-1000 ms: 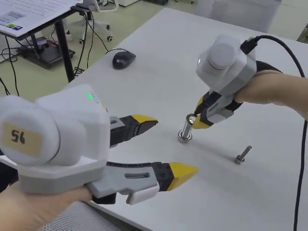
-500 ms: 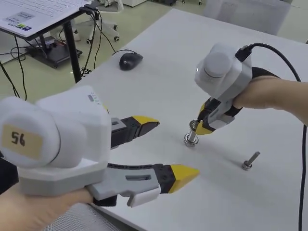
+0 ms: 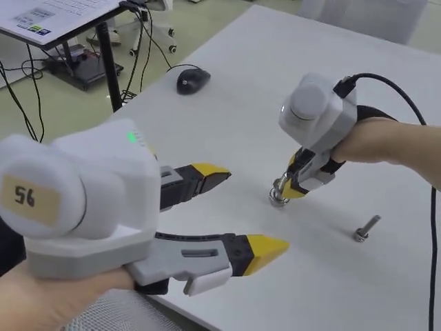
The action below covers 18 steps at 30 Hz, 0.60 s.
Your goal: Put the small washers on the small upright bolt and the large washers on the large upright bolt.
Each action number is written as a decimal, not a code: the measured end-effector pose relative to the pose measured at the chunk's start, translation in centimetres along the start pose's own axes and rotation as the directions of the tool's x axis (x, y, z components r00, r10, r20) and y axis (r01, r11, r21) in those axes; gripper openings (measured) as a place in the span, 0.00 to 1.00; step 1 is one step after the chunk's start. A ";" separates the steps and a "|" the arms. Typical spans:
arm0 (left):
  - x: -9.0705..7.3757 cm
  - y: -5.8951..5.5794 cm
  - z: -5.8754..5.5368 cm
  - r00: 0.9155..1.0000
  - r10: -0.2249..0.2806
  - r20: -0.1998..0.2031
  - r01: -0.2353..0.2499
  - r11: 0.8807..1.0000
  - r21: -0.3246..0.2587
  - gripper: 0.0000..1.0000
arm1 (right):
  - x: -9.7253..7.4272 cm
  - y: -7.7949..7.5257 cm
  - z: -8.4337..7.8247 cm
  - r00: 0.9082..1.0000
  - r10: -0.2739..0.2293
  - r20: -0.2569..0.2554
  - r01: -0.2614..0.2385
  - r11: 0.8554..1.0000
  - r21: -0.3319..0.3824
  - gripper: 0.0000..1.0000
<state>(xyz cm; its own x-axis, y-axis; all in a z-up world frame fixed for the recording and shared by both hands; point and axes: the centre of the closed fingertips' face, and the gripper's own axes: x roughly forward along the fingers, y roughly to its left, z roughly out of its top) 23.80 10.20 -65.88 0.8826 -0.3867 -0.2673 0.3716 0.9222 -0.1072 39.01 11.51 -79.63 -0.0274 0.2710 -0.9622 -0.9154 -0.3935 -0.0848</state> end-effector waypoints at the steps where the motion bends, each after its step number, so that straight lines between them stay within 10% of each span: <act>1: 0.0 0.0 0.0 1.000 0.002 -0.001 -0.002 1.000 -0.001 0.59 | 0.2 0.0 -0.1 1.000 0.002 -0.002 -0.002 1.000 0.000 0.22; 18: 0.1 0.1 -0.1 1.000 0.006 -0.001 -0.006 1.000 -0.009 0.59 | 1.4 0.1 -0.5 1.000 0.006 0.004 -0.006 1.000 0.003 0.23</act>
<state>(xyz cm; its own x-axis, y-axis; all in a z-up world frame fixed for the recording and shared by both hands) 23.93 10.26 -66.02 0.8845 -0.3814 -0.2689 0.3639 0.9244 -0.1140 39.09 11.43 -81.15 -0.0346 0.2721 -0.9617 -0.9165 -0.3923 -0.0780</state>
